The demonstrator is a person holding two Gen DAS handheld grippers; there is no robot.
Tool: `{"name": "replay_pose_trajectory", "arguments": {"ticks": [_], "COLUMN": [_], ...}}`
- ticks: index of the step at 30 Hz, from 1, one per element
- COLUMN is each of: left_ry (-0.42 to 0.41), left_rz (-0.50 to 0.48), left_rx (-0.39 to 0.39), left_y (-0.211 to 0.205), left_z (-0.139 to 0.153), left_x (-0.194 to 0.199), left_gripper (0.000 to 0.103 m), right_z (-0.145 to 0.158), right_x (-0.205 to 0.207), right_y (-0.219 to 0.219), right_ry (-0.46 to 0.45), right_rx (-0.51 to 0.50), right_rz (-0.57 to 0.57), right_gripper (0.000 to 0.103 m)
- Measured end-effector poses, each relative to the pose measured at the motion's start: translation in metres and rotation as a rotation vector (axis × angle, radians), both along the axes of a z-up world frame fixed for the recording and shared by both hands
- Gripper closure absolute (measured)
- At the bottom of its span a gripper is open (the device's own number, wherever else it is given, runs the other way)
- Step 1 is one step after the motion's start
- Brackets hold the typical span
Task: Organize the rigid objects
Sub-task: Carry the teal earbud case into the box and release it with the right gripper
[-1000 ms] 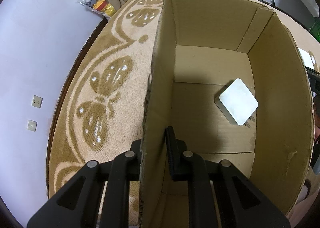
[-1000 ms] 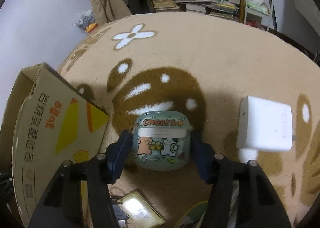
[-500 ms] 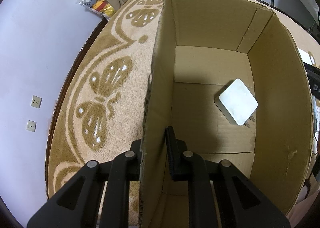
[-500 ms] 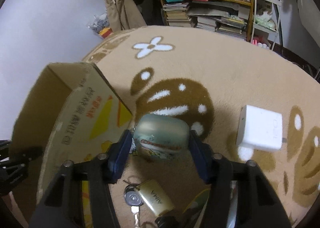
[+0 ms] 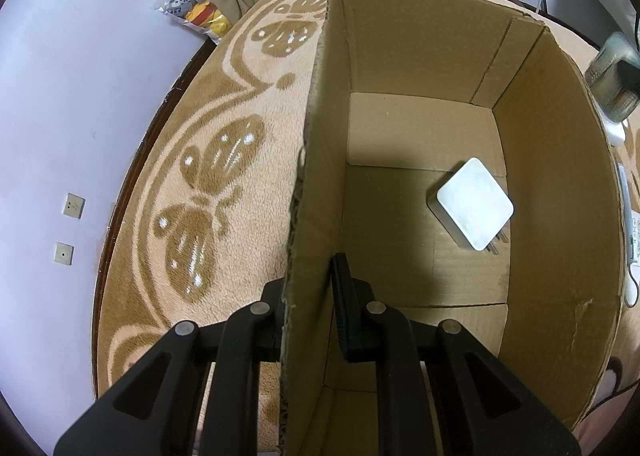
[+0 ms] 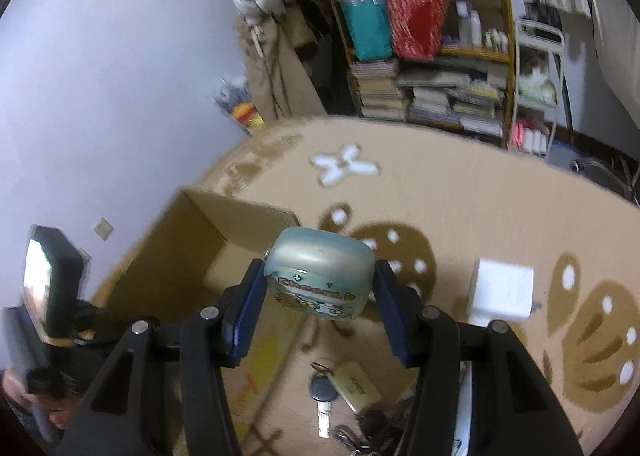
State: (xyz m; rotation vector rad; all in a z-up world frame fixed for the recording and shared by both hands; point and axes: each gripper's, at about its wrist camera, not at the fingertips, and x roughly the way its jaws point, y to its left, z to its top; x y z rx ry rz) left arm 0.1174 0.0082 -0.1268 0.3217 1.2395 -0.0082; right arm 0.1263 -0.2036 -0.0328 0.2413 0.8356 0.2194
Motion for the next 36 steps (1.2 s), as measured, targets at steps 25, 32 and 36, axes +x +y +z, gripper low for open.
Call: {"name": "replay_pose_trajectory", "arguments": {"ticks": [25, 32, 36], "left_ry": [-0.005, -0.008, -0.008], "left_rz": [-0.001, -0.004, -0.004], "left_rx": [-0.015, -0.016, -0.017], "left_y": [0.001, 0.002, 0.002], "left_z": [0.002, 0.002, 0.002], "left_x": [-0.001, -0.002, -0.002], "left_gripper": [0.089, 0.089, 0.089], "right_z": [-0.013, -0.019, -0.019], "right_x": [-0.004, -0.006, -0.006], "right_y": [0.072, 0.077, 0.081], "right_ry": [0.016, -0.005, -0.012], "right_rx": [-0.032, -0.047, -0.065], "right_rz": [0.171, 0.160, 0.155], "right_gripper": [0.045, 0.045, 0.045]}}
